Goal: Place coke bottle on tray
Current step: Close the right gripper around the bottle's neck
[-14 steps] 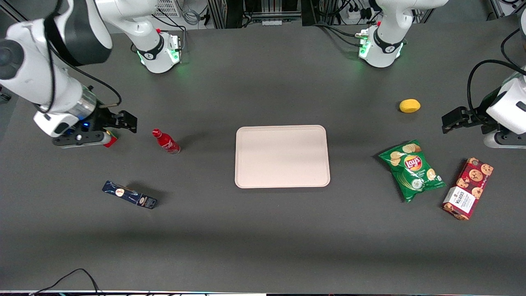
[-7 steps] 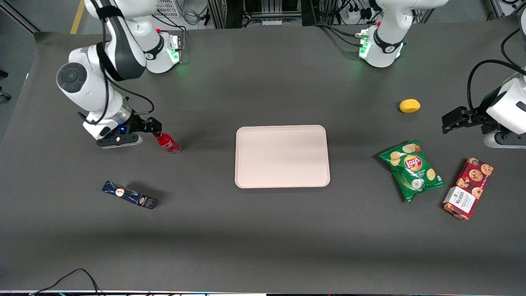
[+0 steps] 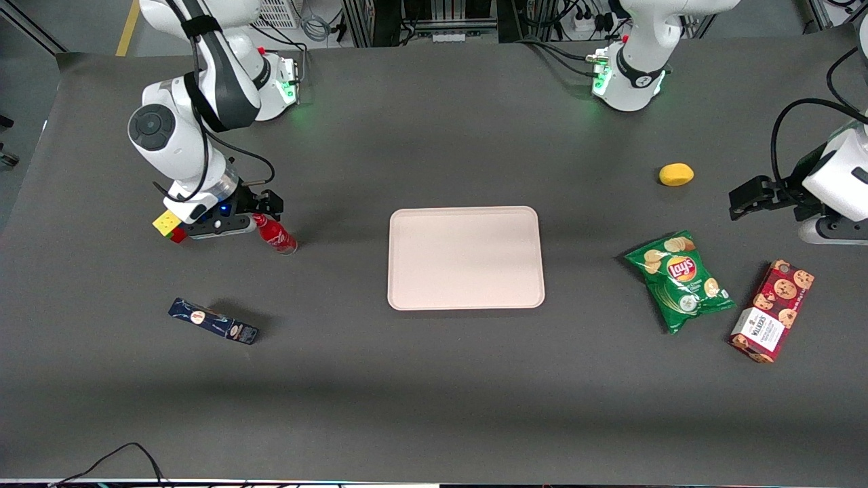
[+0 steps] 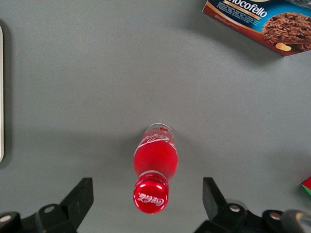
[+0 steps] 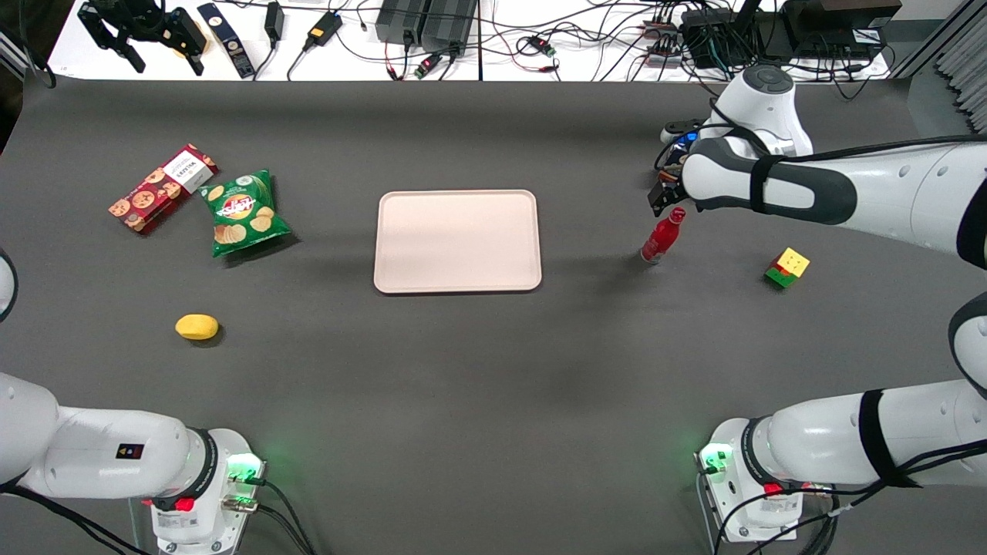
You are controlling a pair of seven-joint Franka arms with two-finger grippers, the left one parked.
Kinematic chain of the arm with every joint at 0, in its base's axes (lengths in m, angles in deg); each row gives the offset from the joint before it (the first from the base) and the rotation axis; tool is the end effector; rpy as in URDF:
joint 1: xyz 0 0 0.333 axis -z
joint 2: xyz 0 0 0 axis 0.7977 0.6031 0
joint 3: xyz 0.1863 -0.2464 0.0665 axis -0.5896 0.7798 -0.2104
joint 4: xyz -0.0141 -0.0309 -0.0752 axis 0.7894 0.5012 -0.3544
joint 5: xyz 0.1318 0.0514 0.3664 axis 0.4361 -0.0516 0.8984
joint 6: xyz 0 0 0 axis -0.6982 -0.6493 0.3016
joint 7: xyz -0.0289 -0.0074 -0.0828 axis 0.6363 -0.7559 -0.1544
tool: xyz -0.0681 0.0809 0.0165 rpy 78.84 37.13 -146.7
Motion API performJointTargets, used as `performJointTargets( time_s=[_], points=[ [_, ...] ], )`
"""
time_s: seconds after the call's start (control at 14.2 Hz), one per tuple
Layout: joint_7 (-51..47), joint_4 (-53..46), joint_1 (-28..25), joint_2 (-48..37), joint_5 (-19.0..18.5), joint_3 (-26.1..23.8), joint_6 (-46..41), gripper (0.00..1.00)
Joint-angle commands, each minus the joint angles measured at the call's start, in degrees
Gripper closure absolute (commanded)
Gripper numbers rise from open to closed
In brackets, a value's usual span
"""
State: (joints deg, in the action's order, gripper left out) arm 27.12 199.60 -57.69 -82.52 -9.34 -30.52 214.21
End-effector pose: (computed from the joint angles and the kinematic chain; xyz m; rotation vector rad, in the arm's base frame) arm 0.4644 0.1163 0.3400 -3.1359 -0.1591 -0.0095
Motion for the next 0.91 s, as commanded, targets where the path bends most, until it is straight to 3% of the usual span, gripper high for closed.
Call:
performJointTargets(
  time_s=[0.0,0.35,0.56,0.84],
  points=[
    [-1.0,1.0,0.1,1.3,0.8,-0.3,2.7,0.0],
    [-0.9,1.7,0.1,2.0,0.6,-0.3,3.1,0.02],
    [-0.5,1.7,0.1,2.0,0.2,-0.3,3.2,0.2],
    [-0.4,1.7,0.1,2.0,0.1,-0.3,3.1,0.52]
  ],
)
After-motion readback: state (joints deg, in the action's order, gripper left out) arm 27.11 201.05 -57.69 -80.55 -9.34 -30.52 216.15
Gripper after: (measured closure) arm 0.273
